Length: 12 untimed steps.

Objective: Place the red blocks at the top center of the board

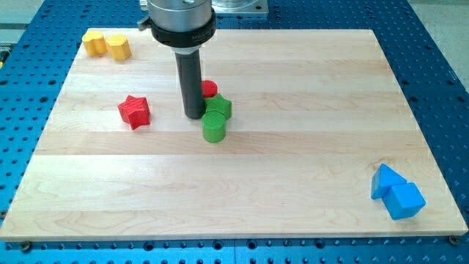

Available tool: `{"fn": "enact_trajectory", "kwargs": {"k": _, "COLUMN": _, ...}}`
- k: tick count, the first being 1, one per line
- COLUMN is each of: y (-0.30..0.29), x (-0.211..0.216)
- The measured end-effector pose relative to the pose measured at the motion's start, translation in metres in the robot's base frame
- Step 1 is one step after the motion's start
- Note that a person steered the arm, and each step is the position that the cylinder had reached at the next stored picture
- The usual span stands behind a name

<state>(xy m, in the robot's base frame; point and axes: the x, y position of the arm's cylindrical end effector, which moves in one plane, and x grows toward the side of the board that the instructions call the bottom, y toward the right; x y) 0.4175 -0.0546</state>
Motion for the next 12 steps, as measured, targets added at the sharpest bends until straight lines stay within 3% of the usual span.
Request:
{"fn": "enact_trajectory", "kwargs": {"k": 2, "y": 0.058, "x": -0.096}}
{"fn": "enact_trajectory", "kwargs": {"k": 3, "y": 0.05, "x": -0.113}}
{"fn": "enact_trajectory", "kwargs": {"k": 4, "y": 0.005, "x": -0.093}}
{"fn": "enact_trajectory", "kwargs": {"k": 6, "y": 0.065, "x": -0.152}}
{"fn": "enact_trajectory", "kwargs": {"k": 7, "y": 0.009, "x": -0.134}}
{"fn": "enact_trajectory", "kwargs": {"k": 8, "y": -0.084, "x": -0.106}}
{"fn": "enact_trajectory", "kwargs": {"k": 9, "y": -0.171, "x": -0.036}}
{"fn": "enact_trajectory", "kwargs": {"k": 10, "y": -0.184, "x": 0.026}}
{"fn": "enact_trajectory", "kwargs": {"k": 12, "y": -0.083, "x": -0.013}}
